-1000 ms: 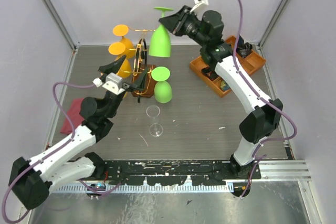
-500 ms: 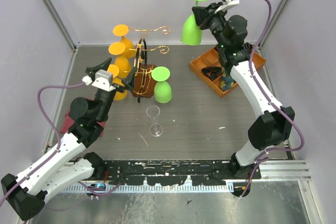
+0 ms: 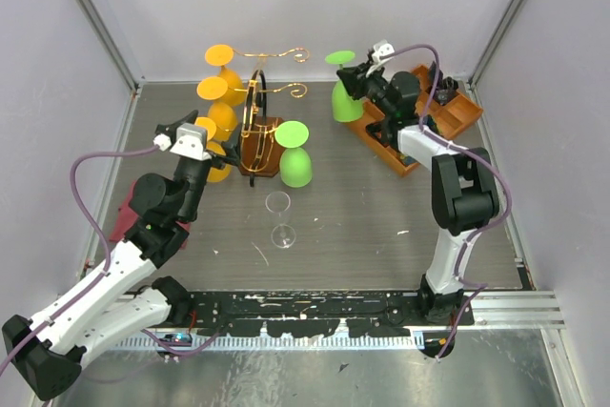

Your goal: Place the wine glass upside down on the wine glass rack

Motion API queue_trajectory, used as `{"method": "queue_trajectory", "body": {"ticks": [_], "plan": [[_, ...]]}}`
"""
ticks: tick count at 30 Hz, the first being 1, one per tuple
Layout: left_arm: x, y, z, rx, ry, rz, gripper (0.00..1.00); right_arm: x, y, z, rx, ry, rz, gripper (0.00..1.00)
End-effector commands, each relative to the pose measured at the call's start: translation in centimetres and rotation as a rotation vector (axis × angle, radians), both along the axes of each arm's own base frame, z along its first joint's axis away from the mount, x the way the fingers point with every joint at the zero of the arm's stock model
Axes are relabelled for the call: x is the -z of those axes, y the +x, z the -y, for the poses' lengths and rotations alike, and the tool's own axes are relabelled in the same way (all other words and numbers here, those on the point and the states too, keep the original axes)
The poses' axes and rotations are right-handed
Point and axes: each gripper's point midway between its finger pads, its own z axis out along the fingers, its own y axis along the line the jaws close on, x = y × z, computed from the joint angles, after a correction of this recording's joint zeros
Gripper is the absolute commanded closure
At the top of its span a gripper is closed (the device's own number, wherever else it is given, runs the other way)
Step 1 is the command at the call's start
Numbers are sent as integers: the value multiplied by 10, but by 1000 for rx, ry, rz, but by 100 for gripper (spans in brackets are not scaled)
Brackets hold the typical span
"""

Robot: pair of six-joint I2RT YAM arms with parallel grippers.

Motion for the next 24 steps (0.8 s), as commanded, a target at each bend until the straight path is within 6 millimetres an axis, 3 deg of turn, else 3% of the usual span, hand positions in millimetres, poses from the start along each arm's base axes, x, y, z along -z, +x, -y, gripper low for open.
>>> {"method": "queue_trajectory", "body": {"ticks": [1,9,16,24], "plan": [[-10,-1,-13,-57,-17,8,2,-81,-20,-16,-114,30,354,99],[-7,-4,-26,-106,-14,2,2,-63,-23,-34,-226,66,379,99],[-3,-1,-26,-123,9,-9,2,-49,-20,-64,-268,35,391,99],[0,1,-27,-136,31,-15,2,-49,-20,-84,-270,20,429,99]]}}
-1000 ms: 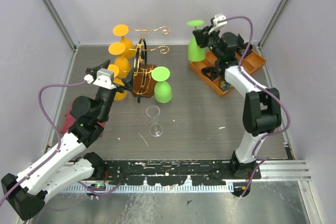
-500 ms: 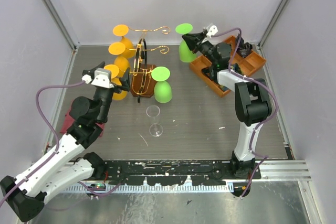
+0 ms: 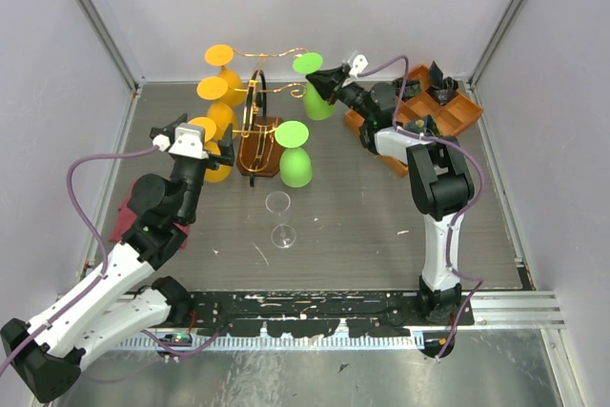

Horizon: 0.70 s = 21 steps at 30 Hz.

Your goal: Place the wine glass upside down on the wine glass rack

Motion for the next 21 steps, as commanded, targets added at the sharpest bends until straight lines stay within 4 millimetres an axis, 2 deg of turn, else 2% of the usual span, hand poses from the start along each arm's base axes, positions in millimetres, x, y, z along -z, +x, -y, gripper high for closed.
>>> {"method": "queue_trajectory", "body": {"ticks": [1,14,21], "plan": [[-7,-1,-5,-25,1,18,2,-49,-5,-7,11,21,180,99],[-4,6,-7,-63,49,18,2,-35,16,-23,33,43,161,99],[0,14,-7,-88,80,10,2,-35,21,-34,20,61,186,99]]}}
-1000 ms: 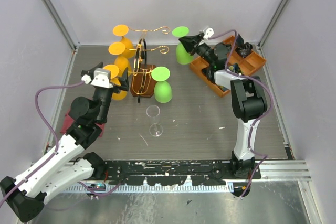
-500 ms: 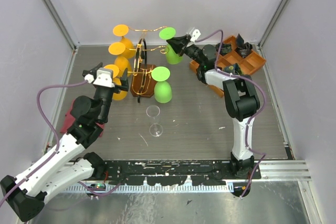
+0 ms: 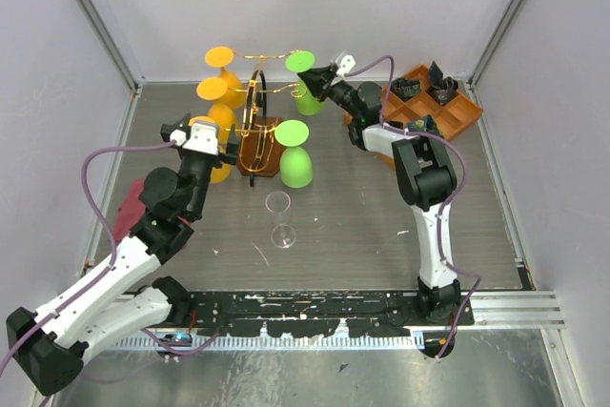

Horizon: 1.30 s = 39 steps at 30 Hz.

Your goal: Place the wine glass upside down on the wine glass rack

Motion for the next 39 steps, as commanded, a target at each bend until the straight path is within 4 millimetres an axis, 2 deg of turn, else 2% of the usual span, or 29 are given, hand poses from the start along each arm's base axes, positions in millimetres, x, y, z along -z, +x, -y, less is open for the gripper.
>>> {"method": "queue_trajectory", "body": {"ticks": [1,13,26,39], "plan": [[-15,1,-7,-35,-12,42,2,-49,-4,-8,2,63,143,99],[-10,6,-11,-52,-5,33,2,-45,16,-21,18,84,150,99],[-8,10,-9,-50,-1,23,2,-46,43,-5,154,139,147,99],[-6,11,-7,-37,1,17,2,-44,28,13,218,138,151,99]]}}
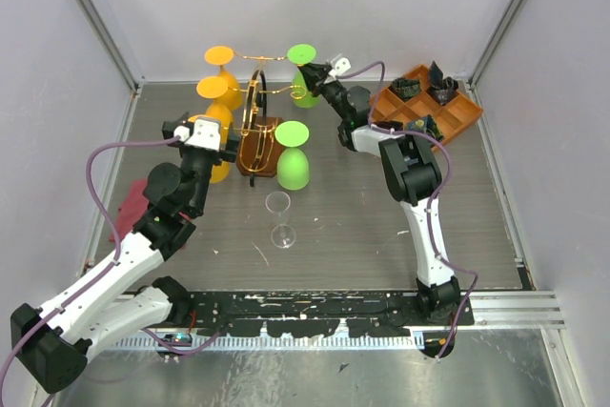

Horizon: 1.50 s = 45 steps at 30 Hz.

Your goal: Place the wine glass upside down on the wine glass rack

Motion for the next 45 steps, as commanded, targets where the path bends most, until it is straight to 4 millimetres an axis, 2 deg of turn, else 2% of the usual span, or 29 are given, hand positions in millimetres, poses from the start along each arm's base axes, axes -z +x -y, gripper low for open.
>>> {"method": "queue_trajectory", "body": {"ticks": [1,9,14,20,26,32,40,45], "plan": [[-16,-1,0,10,-35,41,2,-56,-17,14,43,46,118,99],[-14,-3,0,18,-37,38,2,-55,-31,16,25,49,118,99],[-13,-4,-2,16,-37,36,2,-52,-41,7,-36,43,130,98],[-12,-6,-2,21,-43,33,2,-52,-49,-9,-95,37,138,85],[-11,-8,-3,25,-53,32,2,-55,-50,-8,-81,37,143,67],[-10,-9,-2,36,-57,24,2,-53,-52,10,-8,24,140,50],[-13,-11,10,100,-32,-26,2,-47,-56,43,73,24,95,47],[-2,-20,30,229,33,-127,2,-46,-60,71,188,11,59,44]]}}
